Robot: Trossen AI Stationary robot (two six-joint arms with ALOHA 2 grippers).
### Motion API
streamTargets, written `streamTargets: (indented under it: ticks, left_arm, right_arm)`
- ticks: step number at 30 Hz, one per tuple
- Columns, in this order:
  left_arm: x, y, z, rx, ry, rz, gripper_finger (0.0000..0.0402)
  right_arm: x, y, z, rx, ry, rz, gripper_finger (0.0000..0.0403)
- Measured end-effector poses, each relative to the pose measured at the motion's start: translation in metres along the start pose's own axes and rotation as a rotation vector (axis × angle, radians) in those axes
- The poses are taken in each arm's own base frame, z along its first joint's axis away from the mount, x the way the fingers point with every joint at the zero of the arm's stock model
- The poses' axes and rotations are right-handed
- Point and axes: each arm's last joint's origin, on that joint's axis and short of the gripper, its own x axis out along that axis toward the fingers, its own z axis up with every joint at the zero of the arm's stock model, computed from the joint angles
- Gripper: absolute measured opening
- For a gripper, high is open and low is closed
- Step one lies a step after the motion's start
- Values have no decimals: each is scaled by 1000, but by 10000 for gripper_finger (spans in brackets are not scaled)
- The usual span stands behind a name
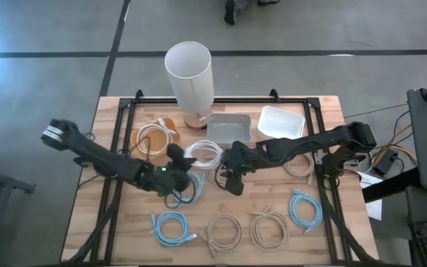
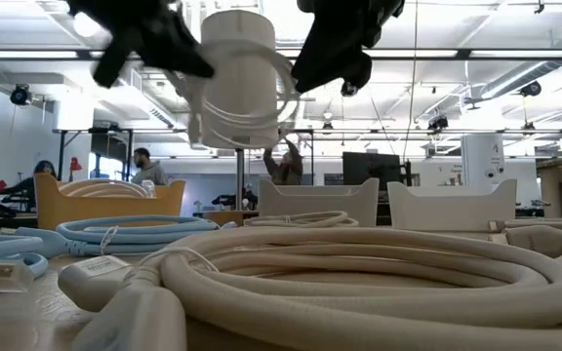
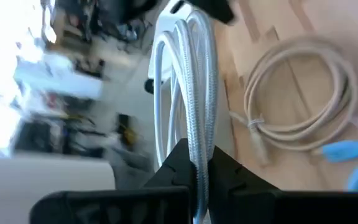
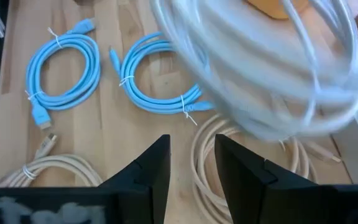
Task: Sort HDMI cables
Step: Put the white HDMI cable into the yellow bin
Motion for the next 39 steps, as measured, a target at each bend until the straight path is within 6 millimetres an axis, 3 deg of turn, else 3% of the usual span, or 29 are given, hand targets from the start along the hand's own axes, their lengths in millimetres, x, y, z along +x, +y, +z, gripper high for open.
streamTargets:
  ticks: [6,13,17,32,39]
  left_arm:
    - [-35,43,-23,-306,143,-76,17]
    - [-55,52,-64,-573,359,-192,21]
    - [-57,57,-75,-739,423,-137,24]
    - [-44,70,-99,-905,554,-169,20]
    - [-41,95,-113,-989,584,-186,20]
  right_arm:
    - [2,-1,-2,-32,18,-8,121]
    - [2,-1,-2,-105,16,-10,118]
    - [2,-1,-2,-125,8,-26,122]
    - [2,-1,-2,-187,9,-27,125]
    - [2,-1,-1,-225,8,-26,119]
